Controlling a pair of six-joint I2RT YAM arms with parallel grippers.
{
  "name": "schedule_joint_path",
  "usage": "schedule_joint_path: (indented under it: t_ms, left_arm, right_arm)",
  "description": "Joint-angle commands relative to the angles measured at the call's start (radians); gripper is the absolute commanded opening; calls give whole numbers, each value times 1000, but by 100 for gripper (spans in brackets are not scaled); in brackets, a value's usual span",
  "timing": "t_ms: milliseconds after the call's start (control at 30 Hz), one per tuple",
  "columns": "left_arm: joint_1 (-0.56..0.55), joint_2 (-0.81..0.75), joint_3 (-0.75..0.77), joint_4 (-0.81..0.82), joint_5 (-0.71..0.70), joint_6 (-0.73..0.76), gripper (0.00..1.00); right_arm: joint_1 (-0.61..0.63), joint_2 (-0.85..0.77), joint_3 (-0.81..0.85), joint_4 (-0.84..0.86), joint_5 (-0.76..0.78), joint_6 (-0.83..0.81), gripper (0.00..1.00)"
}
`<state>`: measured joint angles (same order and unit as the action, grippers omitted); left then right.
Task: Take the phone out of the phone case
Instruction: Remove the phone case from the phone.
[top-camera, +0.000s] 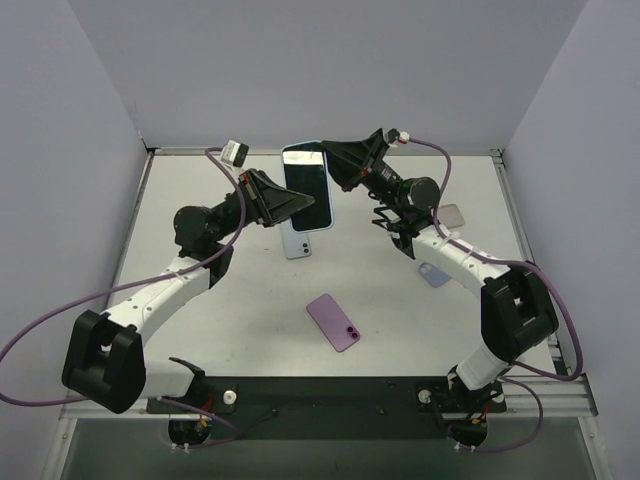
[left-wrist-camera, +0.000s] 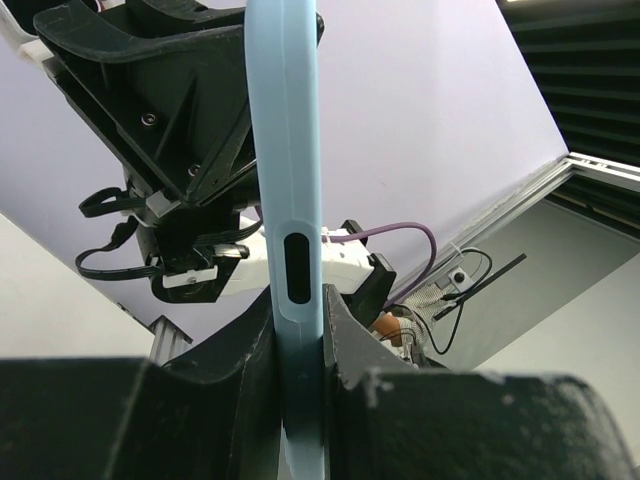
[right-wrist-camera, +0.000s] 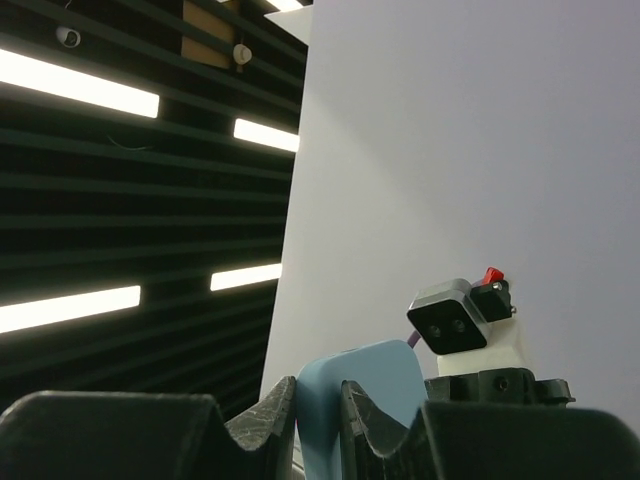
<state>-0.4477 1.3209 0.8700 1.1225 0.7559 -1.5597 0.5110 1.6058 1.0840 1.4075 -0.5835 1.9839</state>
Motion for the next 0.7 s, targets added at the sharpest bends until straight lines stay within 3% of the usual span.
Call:
schedule_joint_path:
  t_ms: [0,667]
  left_arm:
    - [-48,-115,96,309,172,44,0]
    - [-68,-203,158,347,229,69,0]
  right_arm:
    - [6,57,28,258,128,288,0]
    - [58,131,108,258,175,291,0]
